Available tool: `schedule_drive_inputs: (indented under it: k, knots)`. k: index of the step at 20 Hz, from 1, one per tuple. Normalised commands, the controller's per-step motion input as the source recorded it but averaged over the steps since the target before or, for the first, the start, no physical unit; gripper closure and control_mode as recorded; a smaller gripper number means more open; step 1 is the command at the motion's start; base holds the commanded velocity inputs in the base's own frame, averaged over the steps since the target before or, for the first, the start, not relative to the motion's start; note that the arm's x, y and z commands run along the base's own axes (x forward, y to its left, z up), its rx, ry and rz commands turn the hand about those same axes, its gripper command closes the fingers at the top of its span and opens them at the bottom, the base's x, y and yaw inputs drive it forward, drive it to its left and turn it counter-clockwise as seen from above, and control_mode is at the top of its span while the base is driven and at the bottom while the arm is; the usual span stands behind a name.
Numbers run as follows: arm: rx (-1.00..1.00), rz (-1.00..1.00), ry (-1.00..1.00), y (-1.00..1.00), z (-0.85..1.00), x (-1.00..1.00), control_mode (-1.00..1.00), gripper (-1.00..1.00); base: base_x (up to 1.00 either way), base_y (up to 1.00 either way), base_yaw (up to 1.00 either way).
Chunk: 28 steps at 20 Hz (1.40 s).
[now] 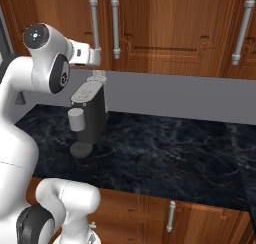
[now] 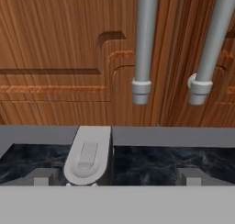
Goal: Move the bowls from the cabinet to the plates on the dining table.
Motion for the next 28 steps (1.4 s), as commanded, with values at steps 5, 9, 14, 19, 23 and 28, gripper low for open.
schedule_drive_inputs:
  k: [5, 9, 14, 19, 23, 28]
  knots:
    - [0.0, 0.0, 0.02, -0.03, 0.34, 0.02, -1.0, -1.0, 0.0, 0.0, 0.0]
    - [0.0, 0.0, 0.03, 0.0, 0.1, 0.01, -1.0, -1.0, 0.0, 0.0, 0.0]
    - [0.0, 0.0, 0.0, -0.07, 0.0, 0.31, -1.0, -1.0, 0.0, 0.0, 0.0]
    - [0.0, 0.0, 0.01, -0.21, -0.06, 0.46, -1.0, -1.0, 0.0, 0.0, 0.0]
    - [0.0, 0.0, 0.04, -0.15, 0.0, 0.34, -1.0, -1.0, 0.0, 0.0, 0.0]
    - [0.0, 0.0, 0.11, -0.04, 0.0, 0.38, -1.0, -1.0, 0.0, 0.0, 0.0]
